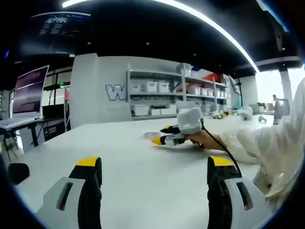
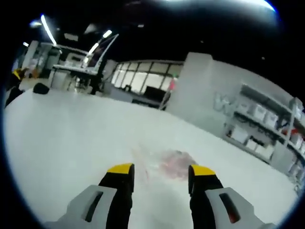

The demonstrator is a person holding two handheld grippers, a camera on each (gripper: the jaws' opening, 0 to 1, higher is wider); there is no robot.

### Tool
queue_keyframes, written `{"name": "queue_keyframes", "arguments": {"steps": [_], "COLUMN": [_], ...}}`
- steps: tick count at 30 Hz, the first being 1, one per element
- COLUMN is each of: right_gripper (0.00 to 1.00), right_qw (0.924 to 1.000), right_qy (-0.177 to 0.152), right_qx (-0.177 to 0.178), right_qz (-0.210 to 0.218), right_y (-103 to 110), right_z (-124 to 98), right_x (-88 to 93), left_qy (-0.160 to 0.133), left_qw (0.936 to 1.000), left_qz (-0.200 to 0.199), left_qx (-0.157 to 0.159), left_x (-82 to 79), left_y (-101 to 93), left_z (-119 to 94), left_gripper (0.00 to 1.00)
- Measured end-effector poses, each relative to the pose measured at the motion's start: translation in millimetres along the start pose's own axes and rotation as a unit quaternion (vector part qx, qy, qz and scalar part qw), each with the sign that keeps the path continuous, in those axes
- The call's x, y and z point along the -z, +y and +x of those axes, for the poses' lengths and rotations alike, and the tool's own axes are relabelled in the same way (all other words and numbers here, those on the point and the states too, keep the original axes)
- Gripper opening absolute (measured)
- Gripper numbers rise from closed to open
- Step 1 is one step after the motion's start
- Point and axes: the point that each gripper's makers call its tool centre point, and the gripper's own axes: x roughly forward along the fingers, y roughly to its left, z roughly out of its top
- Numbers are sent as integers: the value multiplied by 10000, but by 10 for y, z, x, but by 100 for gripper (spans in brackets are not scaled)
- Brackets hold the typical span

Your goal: Open the resealable bag by pulling the two sides of the seal apart until the entire bag opening is separated and visibly accessible.

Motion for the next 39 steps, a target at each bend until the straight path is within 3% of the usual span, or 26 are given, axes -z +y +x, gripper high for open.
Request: {"name": "queue_keyframes", "arguments": {"steps": [6, 22, 39], "right_gripper": [43, 40, 35], "right_qw": [10000, 9992, 9970], "right_qy": [30, 128, 335], "right_qx": [-8, 384, 416], "right_qz": [12, 52, -559], "right_y": [51, 63, 98], "right_z": [20, 52, 73], "right_x": [8, 2, 65], "left_qy": [-36, -61, -75], "left_qw": [10000, 9999, 9999], "left_qz": [-53, -114, -127], "left_qx": [-12, -10, -42], "left_x": [-5, 11, 14], "left_y": [22, 31, 72], "left_z": [-13, -63, -100], "left_gripper": [91, 91, 90]}}
